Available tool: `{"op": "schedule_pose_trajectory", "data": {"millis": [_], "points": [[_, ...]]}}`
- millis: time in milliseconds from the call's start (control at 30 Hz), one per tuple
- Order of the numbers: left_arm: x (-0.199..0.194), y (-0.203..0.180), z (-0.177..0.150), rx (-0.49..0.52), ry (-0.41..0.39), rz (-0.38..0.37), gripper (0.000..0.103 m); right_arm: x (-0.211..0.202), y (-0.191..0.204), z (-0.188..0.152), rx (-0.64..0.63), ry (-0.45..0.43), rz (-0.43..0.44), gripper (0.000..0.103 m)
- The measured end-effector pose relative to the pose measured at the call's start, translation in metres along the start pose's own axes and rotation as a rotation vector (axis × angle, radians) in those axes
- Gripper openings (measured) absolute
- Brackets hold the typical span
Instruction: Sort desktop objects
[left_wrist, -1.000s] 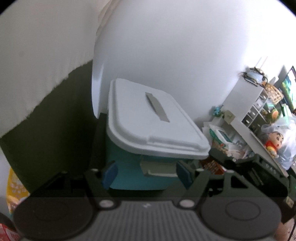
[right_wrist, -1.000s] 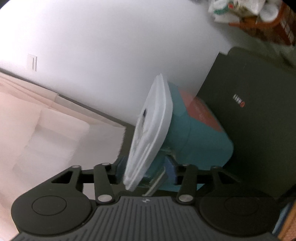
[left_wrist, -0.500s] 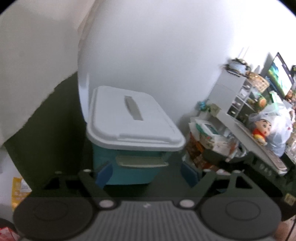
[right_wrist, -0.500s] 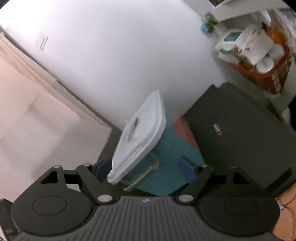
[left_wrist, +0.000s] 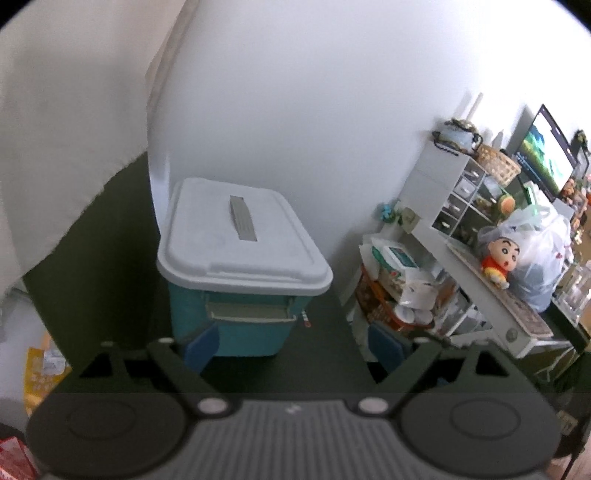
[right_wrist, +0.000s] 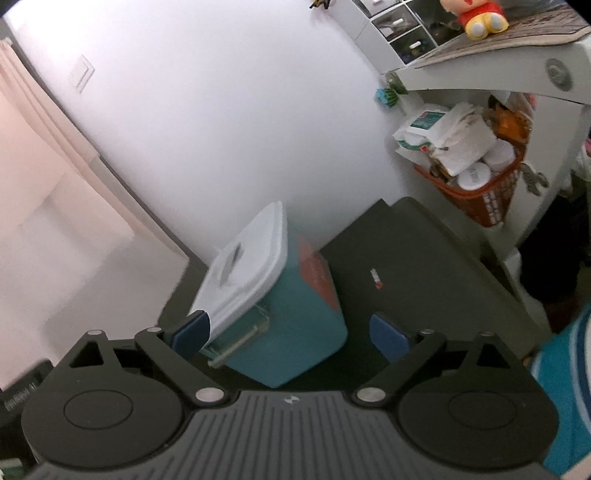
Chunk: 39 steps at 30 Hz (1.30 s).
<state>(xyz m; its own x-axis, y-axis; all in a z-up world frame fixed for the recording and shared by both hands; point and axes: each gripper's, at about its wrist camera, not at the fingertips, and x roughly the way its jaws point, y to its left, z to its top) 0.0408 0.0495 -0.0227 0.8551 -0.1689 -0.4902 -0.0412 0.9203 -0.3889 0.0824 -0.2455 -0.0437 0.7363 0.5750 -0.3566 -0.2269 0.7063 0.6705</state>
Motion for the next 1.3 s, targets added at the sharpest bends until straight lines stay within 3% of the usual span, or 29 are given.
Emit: {"op": "schedule_pose_trajectory", "data": {"millis": [267,767,1300], "points": [[-0.015,-0.008,-0.009,-0.005,0.016,0.062,0.09,-0.017,-0.001,-0.003,-0.041,0.004,-0.046,0.1],[-0.036,-0.023,-0.018,-0.02,0.004,0.149,0.094,-0.042,0.001,-0.005,-0.081,0.002,-0.017,0.101],[-0.033,-0.032,-0.034,-0.013,0.071,0.232,0.097,-0.046,0.01,-0.012,-0.161,0.032,-0.046,0.101]]}}
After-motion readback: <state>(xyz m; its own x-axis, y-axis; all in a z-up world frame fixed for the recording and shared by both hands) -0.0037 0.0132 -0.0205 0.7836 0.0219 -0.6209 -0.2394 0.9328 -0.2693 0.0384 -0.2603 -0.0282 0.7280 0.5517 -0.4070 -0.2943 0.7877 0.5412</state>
